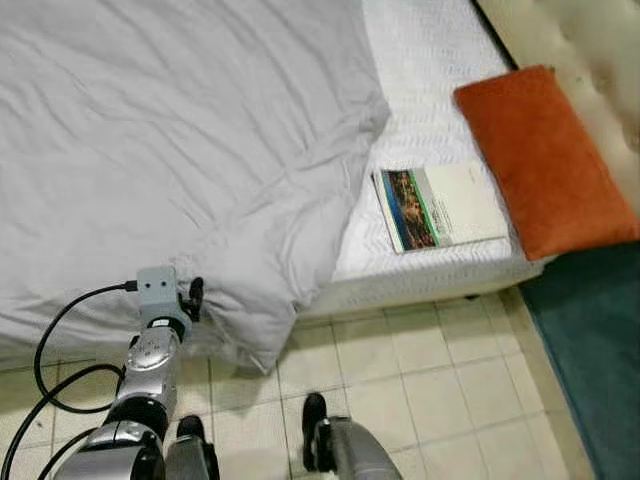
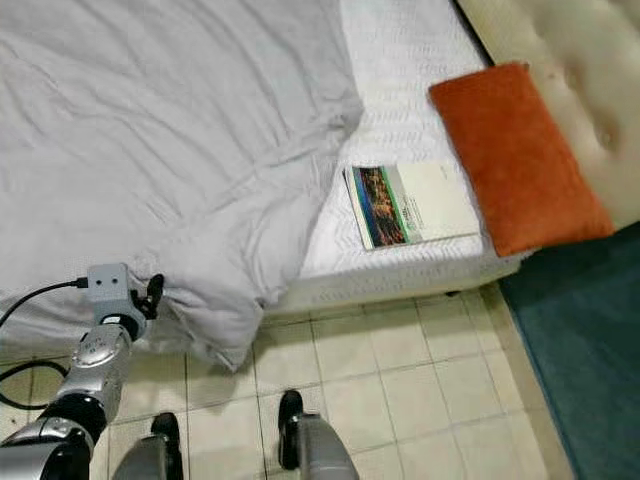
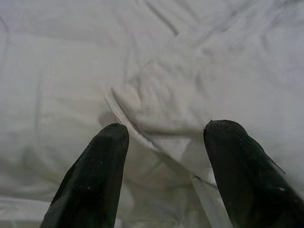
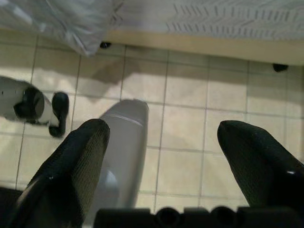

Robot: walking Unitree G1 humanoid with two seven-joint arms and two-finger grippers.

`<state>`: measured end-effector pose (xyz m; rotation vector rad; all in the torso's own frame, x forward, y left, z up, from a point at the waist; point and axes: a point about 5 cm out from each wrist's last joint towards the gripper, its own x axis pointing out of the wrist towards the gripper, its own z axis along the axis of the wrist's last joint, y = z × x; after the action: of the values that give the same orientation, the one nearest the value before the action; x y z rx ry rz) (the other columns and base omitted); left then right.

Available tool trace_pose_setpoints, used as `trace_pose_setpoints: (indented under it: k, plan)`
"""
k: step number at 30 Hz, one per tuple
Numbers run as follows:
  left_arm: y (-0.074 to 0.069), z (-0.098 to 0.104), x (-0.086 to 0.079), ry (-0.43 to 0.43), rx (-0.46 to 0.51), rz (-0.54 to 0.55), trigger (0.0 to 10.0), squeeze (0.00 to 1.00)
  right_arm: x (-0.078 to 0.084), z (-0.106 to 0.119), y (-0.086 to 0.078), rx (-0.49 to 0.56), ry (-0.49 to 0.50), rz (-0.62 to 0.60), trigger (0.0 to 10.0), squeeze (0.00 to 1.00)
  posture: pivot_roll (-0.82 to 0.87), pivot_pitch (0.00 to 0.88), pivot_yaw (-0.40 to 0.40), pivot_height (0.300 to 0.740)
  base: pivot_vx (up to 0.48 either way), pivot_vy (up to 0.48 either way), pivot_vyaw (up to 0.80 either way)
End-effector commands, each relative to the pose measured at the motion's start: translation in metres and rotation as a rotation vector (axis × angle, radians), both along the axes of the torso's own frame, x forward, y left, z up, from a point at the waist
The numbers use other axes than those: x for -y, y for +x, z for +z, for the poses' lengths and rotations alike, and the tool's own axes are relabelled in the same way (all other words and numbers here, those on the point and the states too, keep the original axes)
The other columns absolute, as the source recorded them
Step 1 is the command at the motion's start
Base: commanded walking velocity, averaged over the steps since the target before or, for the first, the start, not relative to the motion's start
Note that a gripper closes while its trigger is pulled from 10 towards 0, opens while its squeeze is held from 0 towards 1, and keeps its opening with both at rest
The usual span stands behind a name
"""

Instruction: Clean up the room

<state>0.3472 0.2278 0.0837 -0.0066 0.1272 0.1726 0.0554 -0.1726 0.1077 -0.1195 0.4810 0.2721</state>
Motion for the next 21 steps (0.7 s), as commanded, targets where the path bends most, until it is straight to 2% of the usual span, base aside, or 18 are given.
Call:
trace_pose_setpoints:
  k: [1,3,4,5,6,7,9,10,14,15,17,18,19,20,21]
  plan:
    - [-0.004,-0.007,-0.002,-0.039,-0.009,0.042,10.0,0.00,0.007,0.004,-0.009,-0.052,-0.023,-0.007,10.0,0.00,-0.43,0.679,-0.278,0.740,0.000,0.000,0.00]
    - [-0.004,-0.006,-0.003,-0.060,0.001,0.055,10.0,0.00,0.007,0.006,-0.014,-0.064,-0.026,-0.010,10.0,0.00,-0.44,0.683,-0.283,0.740,0.000,0.000,0.00]
    - [-0.004,-0.006,-0.004,-0.109,0.008,0.070,10.0,0.00,0.008,0.009,-0.018,-0.075,-0.029,-0.013,10.0,0.00,-0.45,0.685,-0.287,0.740,0.000,0.000,0.00]
    - [-0.003,-0.008,-0.005,-0.267,0.016,0.113,10.0,0.00,0.009,0.013,-0.023,-0.094,-0.036,-0.014,10.0,0.00,-0.46,0.689,-0.293,0.740,0.000,0.000,0.00]
    - [-0.003,-0.008,-0.005,-0.267,0.016,0.113,10.0,0.00,0.009,0.013,-0.023,-0.094,-0.036,-0.014,10.0,0.00,-0.46,0.689,-0.293,0.740,0.000,0.000,0.00]
    - [-0.003,-0.010,-0.005,-0.400,0.029,0.155,10.0,0.00,0.009,0.016,-0.028,-0.111,-0.043,-0.011,10.0,0.00,-0.47,0.694,-0.301,0.740,0.000,0.000,0.00]
    - [-0.001,-0.010,-0.003,-0.498,0.045,0.179,10.0,0.00,0.009,0.019,-0.032,-0.124,-0.048,-0.010,10.0,0.00,-0.48,0.696,-0.303,0.740,0.000,0.000,0.00]
    - [0.000,-0.010,-0.001,-0.533,0.044,0.185,10.0,0.00,0.009,0.019,-0.034,-0.129,-0.051,-0.011,10.0,0.00,-0.48,0.698,-0.304,0.740,0.000,0.000,0.00]
    - [-0.001,-0.018,0.010,-0.570,-0.036,0.179,10.0,0.00,0.009,0.021,-0.040,-0.149,-0.055,-0.011,10.0,0.00,-0.49,0.700,-0.298,0.740,0.000,0.000,0.00]
    - [-0.001,-0.018,0.010,-0.570,-0.036,0.179,10.0,0.00,0.009,0.021,-0.040,-0.149,-0.055,-0.011,10.0,0.00,-0.49,0.700,-0.298,0.740,0.000,0.000,0.00]
    - [0.001,-0.019,0.016,-0.628,-0.038,0.164,10.0,0.00,0.008,0.021,-0.042,-0.157,-0.056,-0.012,10.0,0.00,-0.49,0.694,-0.294,0.740,0.000,0.000,0.00]
    - [0.003,-0.017,0.017,-0.651,-0.032,0.157,6.5,0.00,0.008,0.020,-0.043,-0.159,-0.057,-0.011,10.0,0.00,-0.49,0.694,-0.294,0.740,0.000,0.000,0.00]
    - [0.004,-0.015,0.017,-0.666,-0.027,0.151,4.7,0.00,0.008,0.021,-0.043,-0.160,-0.060,-0.009,10.0,0.00,-0.49,0.694,-0.294,0.740,0.000,0.000,0.00]
    - [0.005,-0.014,0.018,-0.675,-0.023,0.147,4.7,0.00,0.008,0.021,-0.044,-0.160,-0.061,-0.008,10.0,0.00,-0.49,0.694,-0.294,0.740,0.000,0.000,0.00]
    - [0.007,-0.011,0.017,-0.674,-0.016,0.146,1.4,0.00,0.008,0.021,-0.044,-0.160,-0.063,-0.008,10.0,0.00,-0.49,0.688,-0.292,0.740,0.000,0.000,0.00]
